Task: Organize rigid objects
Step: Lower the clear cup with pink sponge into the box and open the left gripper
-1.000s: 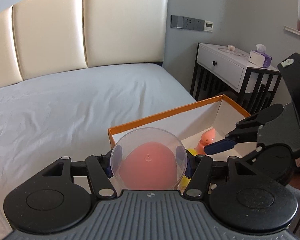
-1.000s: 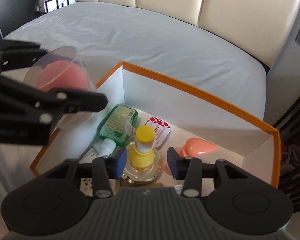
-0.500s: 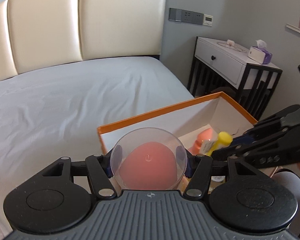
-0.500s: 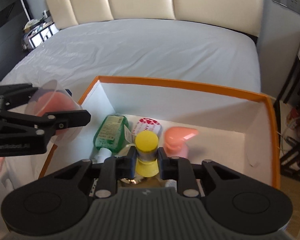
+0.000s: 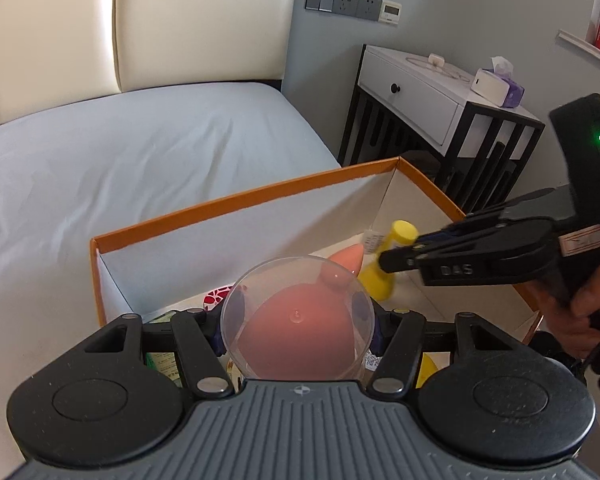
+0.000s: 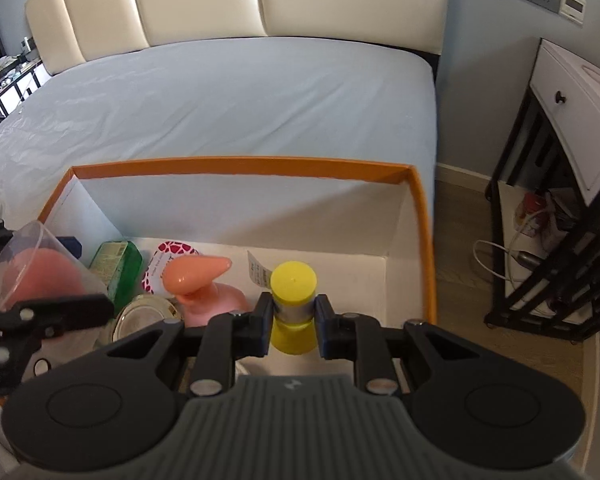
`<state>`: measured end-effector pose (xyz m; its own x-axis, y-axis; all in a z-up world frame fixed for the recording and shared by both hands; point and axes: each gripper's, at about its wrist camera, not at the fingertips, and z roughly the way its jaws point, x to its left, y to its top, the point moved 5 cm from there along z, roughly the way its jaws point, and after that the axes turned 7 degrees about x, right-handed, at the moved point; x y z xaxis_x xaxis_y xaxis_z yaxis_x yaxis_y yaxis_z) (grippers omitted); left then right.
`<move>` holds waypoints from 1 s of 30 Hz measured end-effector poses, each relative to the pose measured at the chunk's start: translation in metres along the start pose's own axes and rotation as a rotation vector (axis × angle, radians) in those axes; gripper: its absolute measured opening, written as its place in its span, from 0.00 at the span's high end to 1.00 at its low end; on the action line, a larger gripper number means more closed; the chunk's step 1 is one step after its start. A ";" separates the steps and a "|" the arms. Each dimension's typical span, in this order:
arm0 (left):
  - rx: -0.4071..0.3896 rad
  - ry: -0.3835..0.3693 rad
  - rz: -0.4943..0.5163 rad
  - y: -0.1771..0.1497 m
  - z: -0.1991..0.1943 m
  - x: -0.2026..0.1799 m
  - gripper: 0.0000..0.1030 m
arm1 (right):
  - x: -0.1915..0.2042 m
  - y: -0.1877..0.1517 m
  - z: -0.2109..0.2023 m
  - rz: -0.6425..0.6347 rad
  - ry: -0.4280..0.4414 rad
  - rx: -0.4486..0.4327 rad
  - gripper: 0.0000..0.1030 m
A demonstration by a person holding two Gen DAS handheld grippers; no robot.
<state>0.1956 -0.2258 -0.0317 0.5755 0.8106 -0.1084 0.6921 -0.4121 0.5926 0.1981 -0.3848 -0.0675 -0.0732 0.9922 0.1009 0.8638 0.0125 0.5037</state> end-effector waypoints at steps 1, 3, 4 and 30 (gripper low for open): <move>0.005 0.002 0.000 0.000 0.002 0.000 0.33 | 0.001 0.001 0.004 -0.001 0.003 -0.006 0.80; 0.015 0.003 0.004 0.000 0.006 -0.001 0.33 | 0.002 0.003 0.015 -0.006 0.002 -0.006 0.80; 0.019 0.001 0.006 0.001 0.007 -0.002 0.33 | 0.004 0.004 0.021 -0.007 0.004 0.006 0.80; 0.157 -0.114 0.071 0.018 0.071 -0.083 0.33 | -0.056 -0.032 -0.059 0.331 -0.180 -0.246 0.49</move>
<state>0.1911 -0.3303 -0.0693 0.6649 0.7284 -0.1654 0.7020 -0.5337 0.4715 0.1448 -0.4485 -0.0389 0.2939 0.9439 0.1508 0.6803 -0.3174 0.6607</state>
